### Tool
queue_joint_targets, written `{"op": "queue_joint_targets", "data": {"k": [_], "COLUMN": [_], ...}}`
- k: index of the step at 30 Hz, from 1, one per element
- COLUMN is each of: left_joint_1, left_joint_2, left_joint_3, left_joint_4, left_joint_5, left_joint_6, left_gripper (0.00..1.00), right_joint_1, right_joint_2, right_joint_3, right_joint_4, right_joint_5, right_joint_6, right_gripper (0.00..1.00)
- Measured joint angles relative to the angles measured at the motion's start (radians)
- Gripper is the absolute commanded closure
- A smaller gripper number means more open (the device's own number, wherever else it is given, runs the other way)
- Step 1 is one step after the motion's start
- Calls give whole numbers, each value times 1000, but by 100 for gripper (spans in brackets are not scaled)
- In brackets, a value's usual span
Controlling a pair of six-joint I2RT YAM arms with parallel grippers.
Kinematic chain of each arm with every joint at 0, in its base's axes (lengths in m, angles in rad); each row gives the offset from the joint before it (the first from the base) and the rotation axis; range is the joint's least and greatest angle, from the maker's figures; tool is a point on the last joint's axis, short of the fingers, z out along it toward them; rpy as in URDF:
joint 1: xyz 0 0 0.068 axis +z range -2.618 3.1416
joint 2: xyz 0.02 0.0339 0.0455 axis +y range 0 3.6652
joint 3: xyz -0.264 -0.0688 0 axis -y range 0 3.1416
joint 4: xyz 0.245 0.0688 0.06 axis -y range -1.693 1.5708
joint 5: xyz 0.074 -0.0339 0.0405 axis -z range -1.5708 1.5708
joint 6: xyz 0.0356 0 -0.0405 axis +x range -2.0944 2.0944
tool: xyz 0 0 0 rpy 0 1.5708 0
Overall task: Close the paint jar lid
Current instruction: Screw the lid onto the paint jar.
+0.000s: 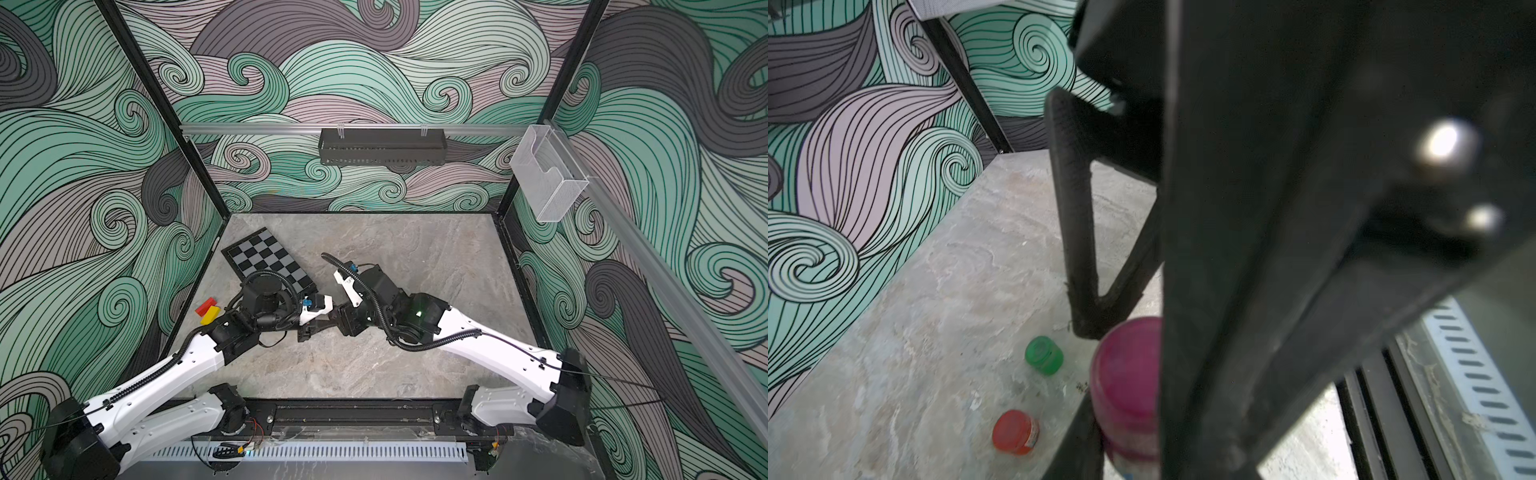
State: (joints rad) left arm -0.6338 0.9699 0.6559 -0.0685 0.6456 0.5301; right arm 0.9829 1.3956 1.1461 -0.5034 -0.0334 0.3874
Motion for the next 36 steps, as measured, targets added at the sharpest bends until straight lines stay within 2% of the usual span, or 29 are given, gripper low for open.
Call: {"op": "queue_joint_targets", "data": {"k": [6,9,16,26,36], "left_joint_1": [-2,-2,-2,-2,-2], "left_joint_2": [29,39,56,70,70], "left_joint_3": [47,66,69,69,69], "left_joint_4": [-61,-99,-163,-185,-186], "left_joint_5": [98,155,230,237,232], "left_joint_6": [41,68,107,118,118], "left_gripper": [91,91,91,91,91], "right_joint_1": [-138,-148,-147,-93,-55], "right_joint_2": [-202,-279,-275,-182,-109], "right_joint_3": [-70,-117,-161,-162,-162], "right_joint_4": [4,5,2,29,32], "right_joint_5": [-188,-275,-371,-365,-323], "right_joint_6": [-253,-398,-629,-769,-793], "right_gripper": [24,23,29,38,53]}}
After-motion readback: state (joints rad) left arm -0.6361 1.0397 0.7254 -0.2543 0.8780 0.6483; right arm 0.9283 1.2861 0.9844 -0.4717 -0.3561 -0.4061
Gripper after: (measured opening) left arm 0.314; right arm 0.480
